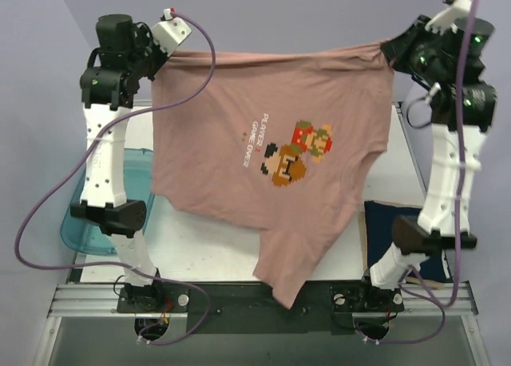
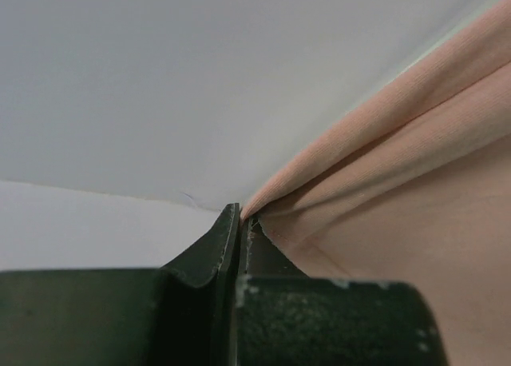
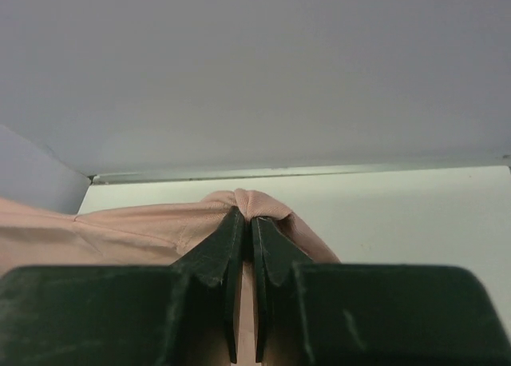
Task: Fold and stack the t-shirts
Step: Flatten out the tshirt
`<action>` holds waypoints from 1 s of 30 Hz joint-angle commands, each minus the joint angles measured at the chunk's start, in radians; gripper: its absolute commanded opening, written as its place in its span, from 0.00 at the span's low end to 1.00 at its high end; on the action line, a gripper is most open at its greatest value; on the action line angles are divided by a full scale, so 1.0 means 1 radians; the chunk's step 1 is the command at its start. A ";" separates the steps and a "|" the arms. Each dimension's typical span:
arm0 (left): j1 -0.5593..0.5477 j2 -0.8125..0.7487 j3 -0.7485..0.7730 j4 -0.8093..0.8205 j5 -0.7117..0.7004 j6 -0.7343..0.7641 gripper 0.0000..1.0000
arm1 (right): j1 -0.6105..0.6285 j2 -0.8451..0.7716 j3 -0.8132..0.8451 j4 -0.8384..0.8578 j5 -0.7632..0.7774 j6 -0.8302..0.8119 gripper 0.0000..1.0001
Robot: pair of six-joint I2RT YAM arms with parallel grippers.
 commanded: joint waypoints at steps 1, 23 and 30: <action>0.012 0.087 0.076 0.332 -0.134 -0.037 0.00 | -0.026 0.199 0.207 0.269 -0.021 0.092 0.00; 0.012 -0.072 -0.377 0.263 -0.007 0.130 0.00 | -0.050 -0.276 -0.587 0.219 -0.110 0.016 0.00; 0.012 -0.241 -1.027 0.198 0.057 0.265 0.00 | 0.140 -0.480 -1.178 0.058 -0.024 0.028 0.00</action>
